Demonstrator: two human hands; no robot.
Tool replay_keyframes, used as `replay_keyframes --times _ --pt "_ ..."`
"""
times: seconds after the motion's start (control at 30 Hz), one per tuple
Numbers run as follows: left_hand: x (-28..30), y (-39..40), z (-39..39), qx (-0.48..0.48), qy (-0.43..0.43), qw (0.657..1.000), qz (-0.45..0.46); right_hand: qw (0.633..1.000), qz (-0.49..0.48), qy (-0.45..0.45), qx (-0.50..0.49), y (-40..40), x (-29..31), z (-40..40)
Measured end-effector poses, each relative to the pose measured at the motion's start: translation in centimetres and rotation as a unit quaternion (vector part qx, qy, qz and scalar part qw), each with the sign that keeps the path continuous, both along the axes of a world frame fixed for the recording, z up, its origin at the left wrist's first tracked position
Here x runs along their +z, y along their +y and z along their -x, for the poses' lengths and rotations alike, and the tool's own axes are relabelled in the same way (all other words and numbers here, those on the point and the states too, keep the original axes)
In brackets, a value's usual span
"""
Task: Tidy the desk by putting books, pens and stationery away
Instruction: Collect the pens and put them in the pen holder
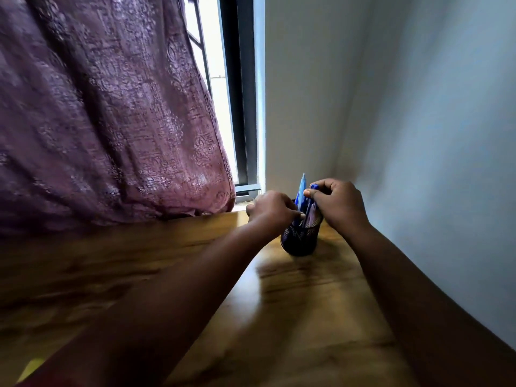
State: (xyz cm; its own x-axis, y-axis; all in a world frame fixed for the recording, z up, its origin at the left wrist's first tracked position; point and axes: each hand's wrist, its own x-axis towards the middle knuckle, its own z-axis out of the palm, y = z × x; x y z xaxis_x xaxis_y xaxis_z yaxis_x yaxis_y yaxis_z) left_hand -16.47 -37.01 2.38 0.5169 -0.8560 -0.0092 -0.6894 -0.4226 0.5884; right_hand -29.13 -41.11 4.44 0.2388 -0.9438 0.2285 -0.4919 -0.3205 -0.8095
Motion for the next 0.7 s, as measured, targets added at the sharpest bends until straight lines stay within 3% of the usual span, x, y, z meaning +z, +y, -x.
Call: replay_keyframes --times 0.27,0.47,0.7 --pt "-0.7 0.6 0.1 -0.012 -0.051 0.999 -0.001 1.0 -0.013 0.018 0.005 0.5 -0.8 -0.4" --pt "-0.1 3.7 -1.2 -0.038 0.01 0.997 0.066 0.999 0.02 0.046 0.003 0.9 -1.2 -0.5" --pt "1.7 13.0 -5.6 -0.056 0.059 0.99 0.112 0.994 0.071 0.084 -0.021 3.1 1.5 -0.8"
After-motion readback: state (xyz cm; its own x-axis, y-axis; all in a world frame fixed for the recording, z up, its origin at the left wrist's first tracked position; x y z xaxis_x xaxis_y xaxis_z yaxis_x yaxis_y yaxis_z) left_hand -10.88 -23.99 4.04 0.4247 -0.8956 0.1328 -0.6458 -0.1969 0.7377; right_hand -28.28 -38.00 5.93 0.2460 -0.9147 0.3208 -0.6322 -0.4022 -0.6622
